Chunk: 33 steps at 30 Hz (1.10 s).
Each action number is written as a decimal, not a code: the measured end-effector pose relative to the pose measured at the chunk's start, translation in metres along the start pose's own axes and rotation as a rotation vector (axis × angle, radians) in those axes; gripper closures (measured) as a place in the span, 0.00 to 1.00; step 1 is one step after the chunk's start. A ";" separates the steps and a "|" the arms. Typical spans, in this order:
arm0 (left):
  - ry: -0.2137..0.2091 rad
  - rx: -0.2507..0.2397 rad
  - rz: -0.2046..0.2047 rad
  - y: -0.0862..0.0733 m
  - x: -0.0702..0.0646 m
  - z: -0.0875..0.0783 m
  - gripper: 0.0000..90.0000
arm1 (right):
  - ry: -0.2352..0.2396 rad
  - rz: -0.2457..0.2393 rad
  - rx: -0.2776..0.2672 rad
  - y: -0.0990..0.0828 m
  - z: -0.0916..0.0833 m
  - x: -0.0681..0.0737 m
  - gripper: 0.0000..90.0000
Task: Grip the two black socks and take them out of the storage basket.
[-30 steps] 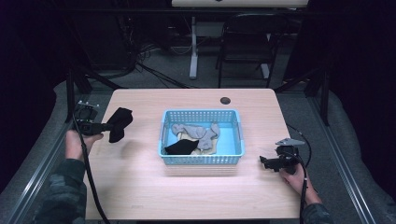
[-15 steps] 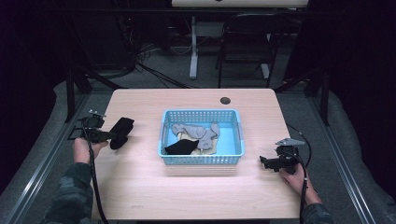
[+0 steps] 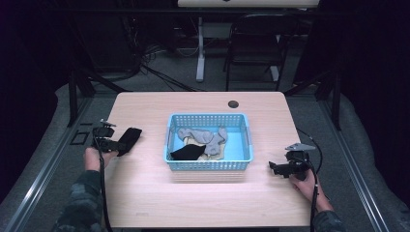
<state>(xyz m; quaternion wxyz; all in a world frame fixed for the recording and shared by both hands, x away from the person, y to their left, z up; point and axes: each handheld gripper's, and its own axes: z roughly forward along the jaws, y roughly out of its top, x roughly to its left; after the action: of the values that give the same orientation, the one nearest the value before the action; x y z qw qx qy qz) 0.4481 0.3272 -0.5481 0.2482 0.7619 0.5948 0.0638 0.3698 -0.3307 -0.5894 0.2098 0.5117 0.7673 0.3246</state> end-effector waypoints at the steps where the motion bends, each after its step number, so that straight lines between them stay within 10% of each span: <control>1: -0.001 -0.005 -0.002 0.000 0.001 0.000 0.92 | 0.000 0.000 0.000 0.000 0.000 0.000 0.00; 15: 0.005 -0.103 -0.015 -0.001 -0.002 -0.032 0.25 | 0.002 -0.001 0.001 0.000 0.000 0.000 0.00; 33: -0.080 -0.167 0.221 0.027 -0.080 -0.079 0.05 | 0.000 0.000 0.000 0.000 0.000 0.000 0.00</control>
<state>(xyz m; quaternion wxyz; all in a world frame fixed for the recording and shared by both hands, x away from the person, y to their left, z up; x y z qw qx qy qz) 0.4174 0.2712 -0.4516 0.3257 0.8013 0.4897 0.1095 0.3698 -0.3307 -0.5894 0.2100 0.5117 0.7673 0.3245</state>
